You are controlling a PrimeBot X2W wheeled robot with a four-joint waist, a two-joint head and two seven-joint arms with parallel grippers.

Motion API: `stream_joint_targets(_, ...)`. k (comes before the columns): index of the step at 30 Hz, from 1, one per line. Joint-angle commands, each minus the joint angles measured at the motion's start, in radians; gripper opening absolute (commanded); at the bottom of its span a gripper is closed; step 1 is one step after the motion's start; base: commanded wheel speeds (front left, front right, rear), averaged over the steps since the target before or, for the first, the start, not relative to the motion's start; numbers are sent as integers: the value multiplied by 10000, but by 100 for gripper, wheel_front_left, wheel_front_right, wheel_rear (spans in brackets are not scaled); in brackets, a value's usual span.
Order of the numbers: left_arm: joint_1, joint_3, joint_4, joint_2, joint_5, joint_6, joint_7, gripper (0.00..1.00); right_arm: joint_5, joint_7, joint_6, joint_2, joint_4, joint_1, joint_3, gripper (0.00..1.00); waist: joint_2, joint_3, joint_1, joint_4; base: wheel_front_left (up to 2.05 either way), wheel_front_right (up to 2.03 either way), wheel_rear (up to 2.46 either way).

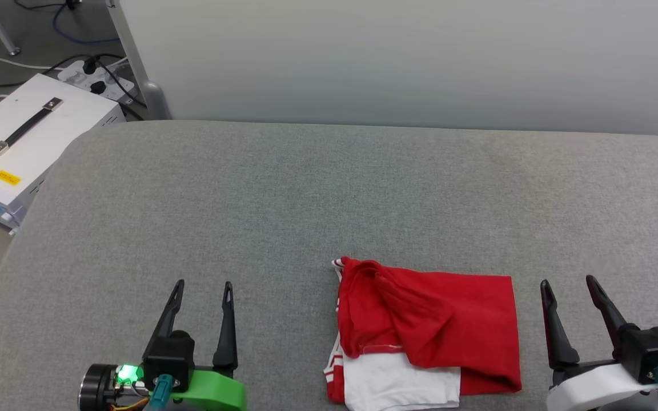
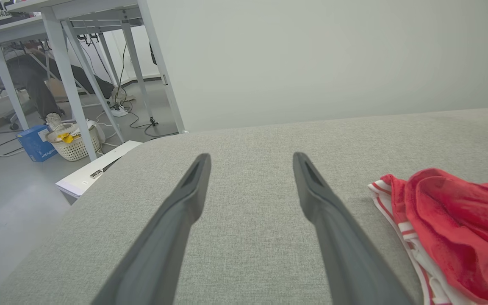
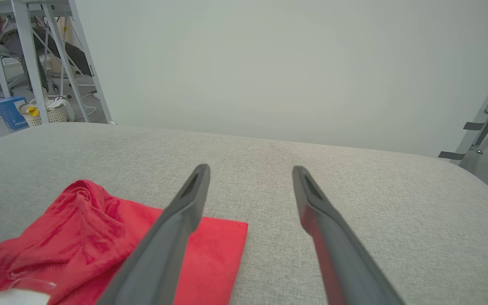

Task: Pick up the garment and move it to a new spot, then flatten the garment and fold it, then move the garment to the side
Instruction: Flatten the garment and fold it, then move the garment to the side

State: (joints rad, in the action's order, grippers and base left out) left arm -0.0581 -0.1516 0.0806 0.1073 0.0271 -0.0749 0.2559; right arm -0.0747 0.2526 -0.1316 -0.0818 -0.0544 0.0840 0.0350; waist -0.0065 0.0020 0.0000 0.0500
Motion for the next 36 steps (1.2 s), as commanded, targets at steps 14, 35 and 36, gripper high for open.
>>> stream_joint_targets(14, -100, 68, 74, -28, 90, 59, 59, 100, 159, 90, 9, 83, 713, -10, 393, 100, 65, 6, 0, 100, 0, 0, 0)
stream_joint_targets(35, 495, -34, -3, -190, 85, 248, 59, 100, -5769, -8955, 9, -3931, -202, -2579, -1916, 100, 65, 1061, 0, 417, 0, 0, 0)
stream_joint_targets(36, 536, -57, 0, -200, 81, 264, 59, 100, -6124, -9282, 9, -3891, -311, -2536, -1876, 100, 65, 1120, 0, 453, 0, 0, 0)
